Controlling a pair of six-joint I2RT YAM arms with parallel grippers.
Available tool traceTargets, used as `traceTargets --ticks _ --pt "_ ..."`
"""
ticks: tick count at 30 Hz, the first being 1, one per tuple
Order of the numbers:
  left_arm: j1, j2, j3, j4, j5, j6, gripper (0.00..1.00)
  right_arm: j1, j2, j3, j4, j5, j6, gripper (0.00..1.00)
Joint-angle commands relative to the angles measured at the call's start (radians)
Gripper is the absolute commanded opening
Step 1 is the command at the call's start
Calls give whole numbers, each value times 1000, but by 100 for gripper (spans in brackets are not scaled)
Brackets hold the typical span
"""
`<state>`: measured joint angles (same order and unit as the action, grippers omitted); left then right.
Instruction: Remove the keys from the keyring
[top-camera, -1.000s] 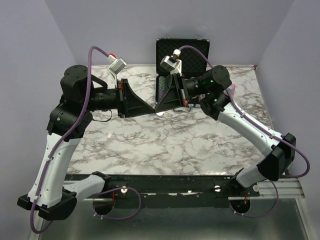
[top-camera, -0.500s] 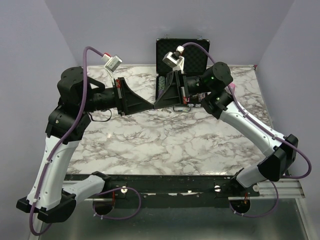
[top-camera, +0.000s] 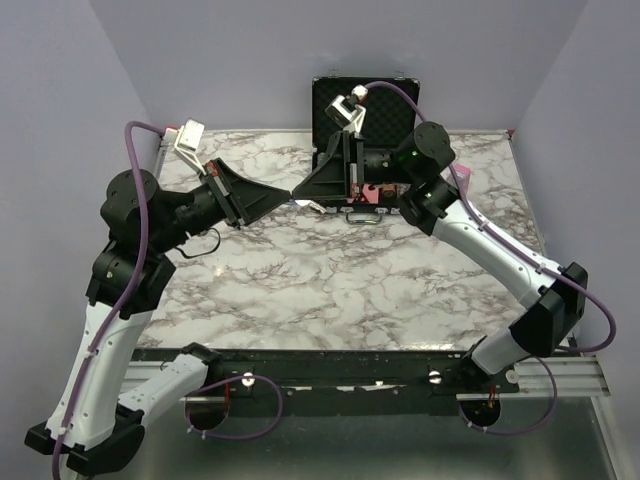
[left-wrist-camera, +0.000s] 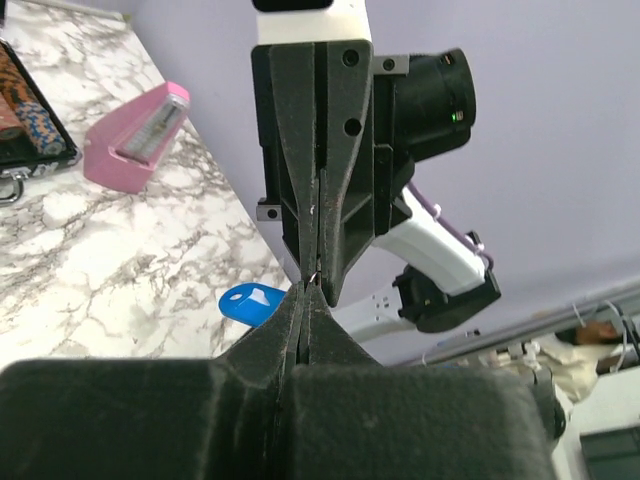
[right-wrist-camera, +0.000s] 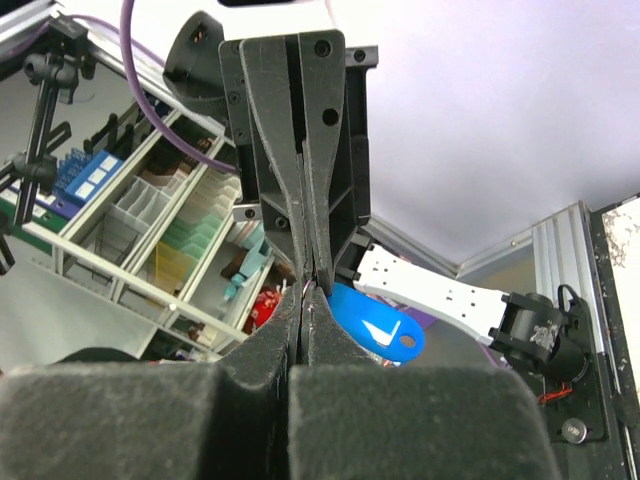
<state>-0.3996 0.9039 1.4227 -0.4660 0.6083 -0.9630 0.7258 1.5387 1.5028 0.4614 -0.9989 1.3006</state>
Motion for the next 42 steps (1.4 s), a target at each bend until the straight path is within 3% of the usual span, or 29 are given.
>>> traceTargets --ticks 1,11,23,26,27,31,34,37,42 --pt "-5 -49 -25 75 -122 -80 0 9 27 40 3 86 -12 1" --pt "-7 -92 -39 83 -249 -118 0 41 83 86 14 151 -9 1" --pt "-8 -131 7 -63 -472 -100 0 72 130 128 -13 213 -24 1" --pt "-8 -131 2 -53 -460 -86 0 73 133 129 -9 210 -24 1" --pt "-8 -128 5 -46 -446 -74 4 73 135 128 -7 204 -23 1" --pt "-8 -115 54 -53 -392 27 45 75 123 122 -13 160 -35 1" --pt "-4 -91 125 -100 -334 153 59 75 101 120 -44 117 -61 1" --pt "15 -48 208 -166 -221 263 61 73 93 128 -59 51 -70 1" --pt "79 29 265 -188 149 305 62 73 83 149 -73 -49 -67 1"
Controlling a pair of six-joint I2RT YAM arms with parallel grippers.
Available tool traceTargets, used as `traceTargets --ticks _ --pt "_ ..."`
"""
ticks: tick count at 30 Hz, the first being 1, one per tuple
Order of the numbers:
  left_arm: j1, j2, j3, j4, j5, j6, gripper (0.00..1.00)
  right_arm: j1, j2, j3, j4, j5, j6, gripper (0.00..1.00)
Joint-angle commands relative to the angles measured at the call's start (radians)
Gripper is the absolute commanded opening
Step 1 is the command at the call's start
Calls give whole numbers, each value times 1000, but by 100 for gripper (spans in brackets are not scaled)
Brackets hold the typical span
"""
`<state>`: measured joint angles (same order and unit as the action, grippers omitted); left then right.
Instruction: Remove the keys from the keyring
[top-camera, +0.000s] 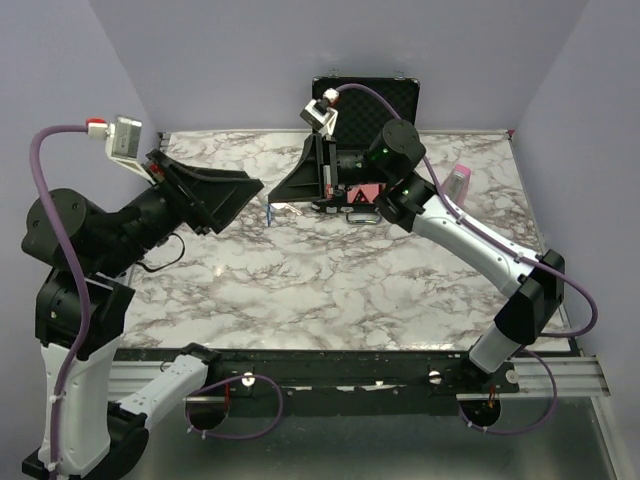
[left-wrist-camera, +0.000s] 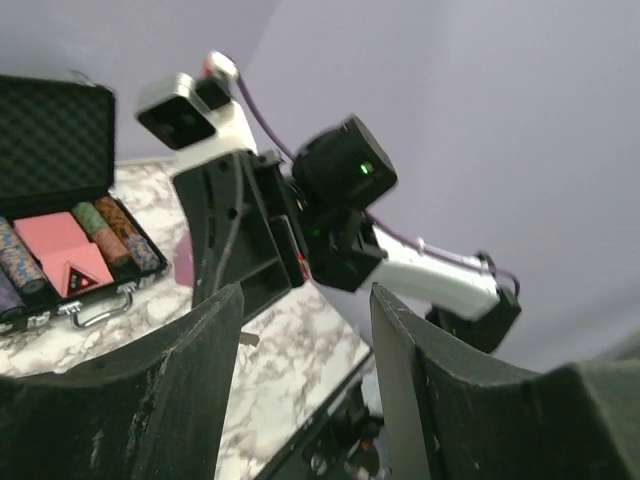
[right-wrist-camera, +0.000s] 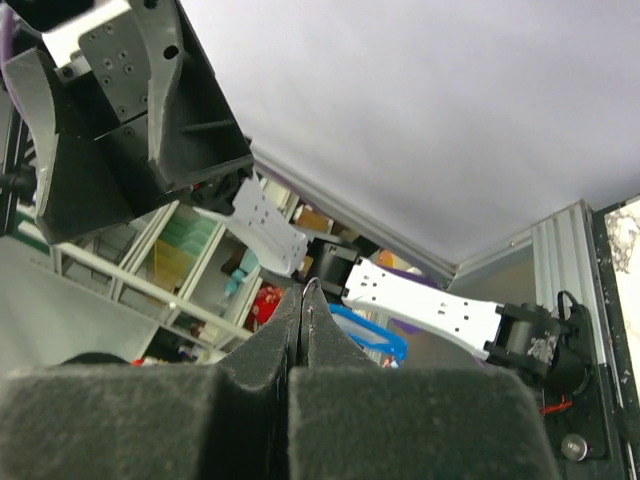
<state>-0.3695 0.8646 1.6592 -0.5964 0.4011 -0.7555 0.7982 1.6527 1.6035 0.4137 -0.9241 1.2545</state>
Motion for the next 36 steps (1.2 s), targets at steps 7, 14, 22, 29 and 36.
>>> traceTargets --ticks 7,14,22,29,36 --pt "69 57 -118 178 597 -79 58 1 -68 38 -35 -193 -15 1" --pt "80 53 -88 92 558 -19 56 -2 -113 0 -52 -199 -26 1" --pt "89 63 -58 32 535 8 58 -5 -136 -10 -64 -190 -33 1" --pt "72 56 -96 14 544 28 50 -5 -136 -4 -79 -170 -37 1" --pt "60 56 -96 -42 513 61 46 -5 -131 1 -76 -173 -24 1"
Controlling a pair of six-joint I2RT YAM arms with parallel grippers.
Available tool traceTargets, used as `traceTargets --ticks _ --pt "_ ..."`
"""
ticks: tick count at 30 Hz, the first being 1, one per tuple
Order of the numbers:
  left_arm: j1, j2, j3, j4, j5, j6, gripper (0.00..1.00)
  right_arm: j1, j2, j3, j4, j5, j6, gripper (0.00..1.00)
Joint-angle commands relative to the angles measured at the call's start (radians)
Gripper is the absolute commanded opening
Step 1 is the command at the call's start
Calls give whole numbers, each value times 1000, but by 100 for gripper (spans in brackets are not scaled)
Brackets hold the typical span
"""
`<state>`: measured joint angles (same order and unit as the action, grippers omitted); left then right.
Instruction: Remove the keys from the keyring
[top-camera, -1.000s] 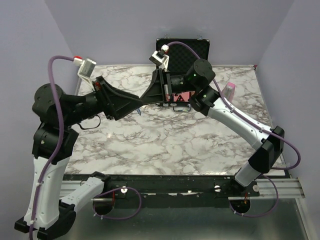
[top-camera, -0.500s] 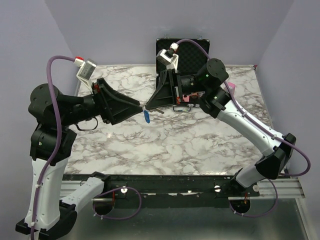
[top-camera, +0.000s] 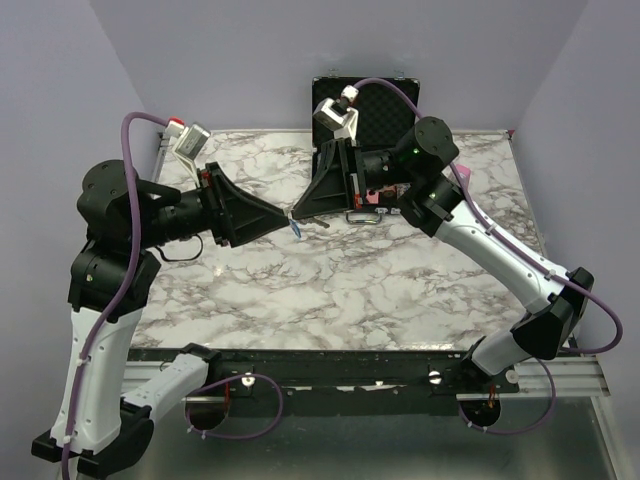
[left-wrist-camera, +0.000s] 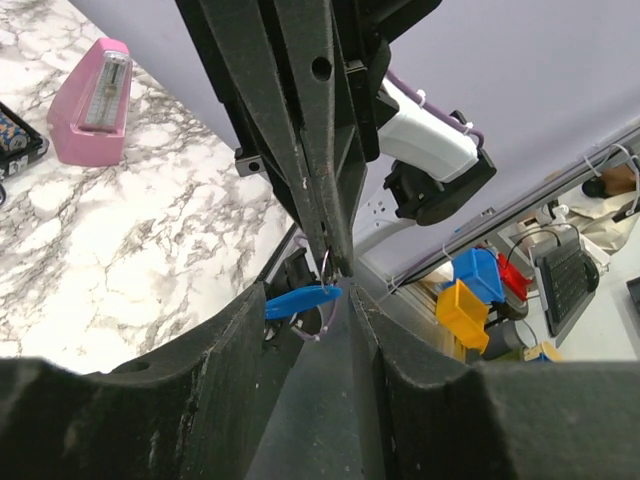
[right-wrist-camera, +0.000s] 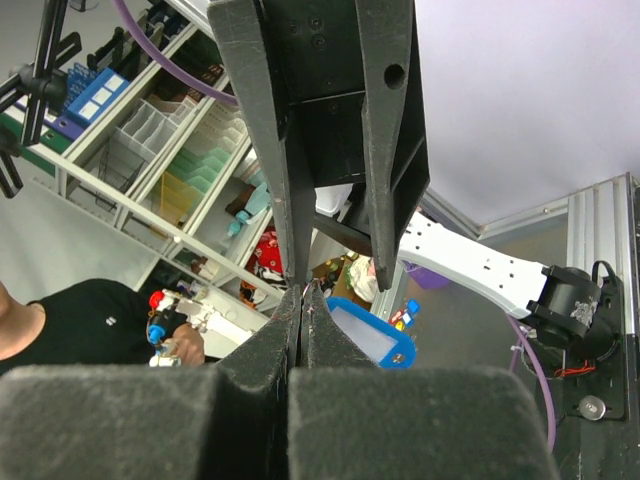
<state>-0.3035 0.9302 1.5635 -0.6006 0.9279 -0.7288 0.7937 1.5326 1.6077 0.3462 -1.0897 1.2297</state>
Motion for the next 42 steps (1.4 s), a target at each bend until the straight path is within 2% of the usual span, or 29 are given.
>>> traceTargets --ticks 1,12,19,24,28,37,38,40,42 --pt "-8 -7 -3 -33 -14 31 45 1 -11 -5 -6 -7 4 1" --pt "-46 24 27 -31 -12 32 40 -1 -23 -34 10 10 14 1" --pt "-66 35 27 -48 -11 48 23 1 -28 -42 13 14 16 1" --pt "-71 33 18 -41 -6 48 15 2 -28 -52 30 7 34 1" --pt "-74 32 -2 -16 -4 31 0 1 -23 -74 94 -16 92 1" --pt "-85 22 3 -13 -60 34 0 1 -20 -88 137 -29 129 1" --pt "-85 21 0 -10 -67 29 0 1 -20 -86 137 -27 132 2" --pt "-85 15 -5 5 -86 16 0 1 -15 -89 148 -24 140 14" --pt "-85 12 -8 22 -95 3 0 1 -12 -95 174 -24 157 21"
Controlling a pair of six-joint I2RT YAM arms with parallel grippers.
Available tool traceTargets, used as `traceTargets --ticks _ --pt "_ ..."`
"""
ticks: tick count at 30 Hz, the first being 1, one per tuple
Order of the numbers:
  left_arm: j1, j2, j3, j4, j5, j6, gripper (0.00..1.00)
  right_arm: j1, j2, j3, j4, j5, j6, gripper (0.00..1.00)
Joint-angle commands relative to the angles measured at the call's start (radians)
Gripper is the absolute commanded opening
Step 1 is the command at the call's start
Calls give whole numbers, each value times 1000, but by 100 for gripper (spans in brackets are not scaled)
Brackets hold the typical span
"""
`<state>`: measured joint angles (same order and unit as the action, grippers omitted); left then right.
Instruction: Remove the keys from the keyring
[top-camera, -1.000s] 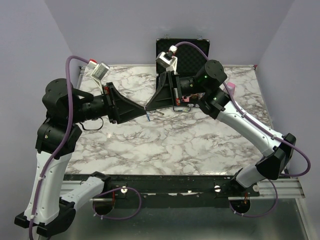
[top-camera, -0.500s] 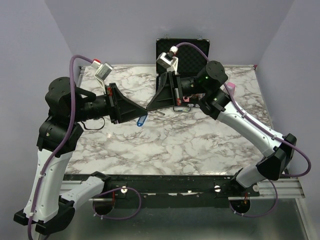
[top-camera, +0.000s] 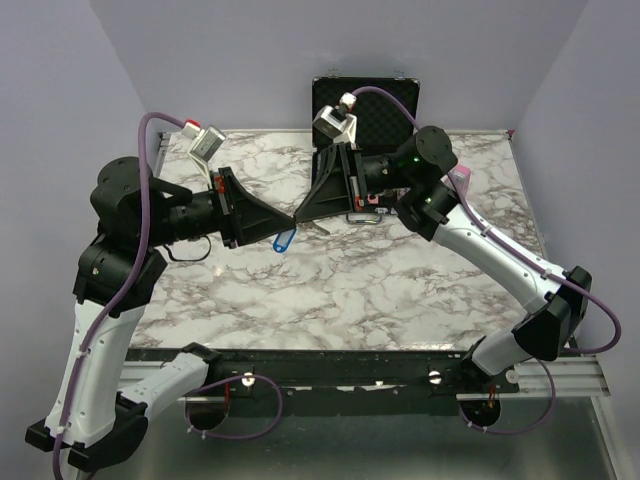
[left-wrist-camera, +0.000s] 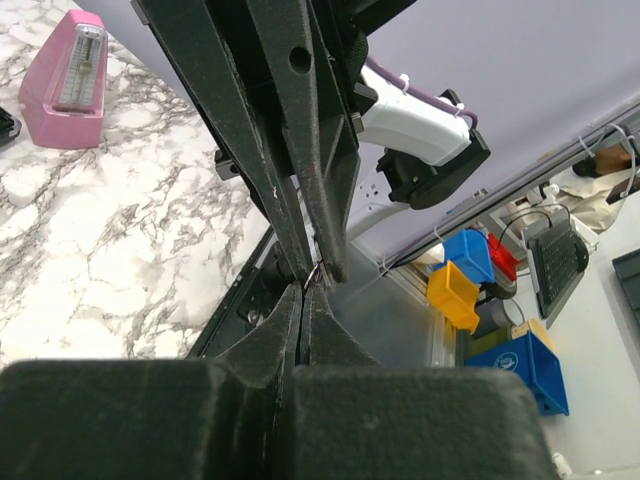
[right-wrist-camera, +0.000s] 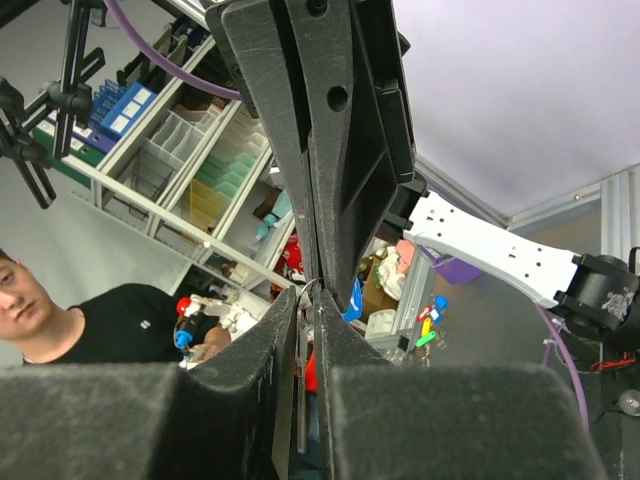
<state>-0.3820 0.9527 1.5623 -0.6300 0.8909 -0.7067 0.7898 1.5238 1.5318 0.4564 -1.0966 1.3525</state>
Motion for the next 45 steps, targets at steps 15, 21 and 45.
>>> traceTargets --ticks 15,21,45 --pt "-6 -9 36 32 -104 -11 0 6 -11 -53 97 0 45 27" --pt "-6 -15 31 30 -127 -7 0 5 -16 -68 116 -2 57 35" --pt "-6 -35 44 -7 -159 18 0 5 -51 -79 84 32 31 42"
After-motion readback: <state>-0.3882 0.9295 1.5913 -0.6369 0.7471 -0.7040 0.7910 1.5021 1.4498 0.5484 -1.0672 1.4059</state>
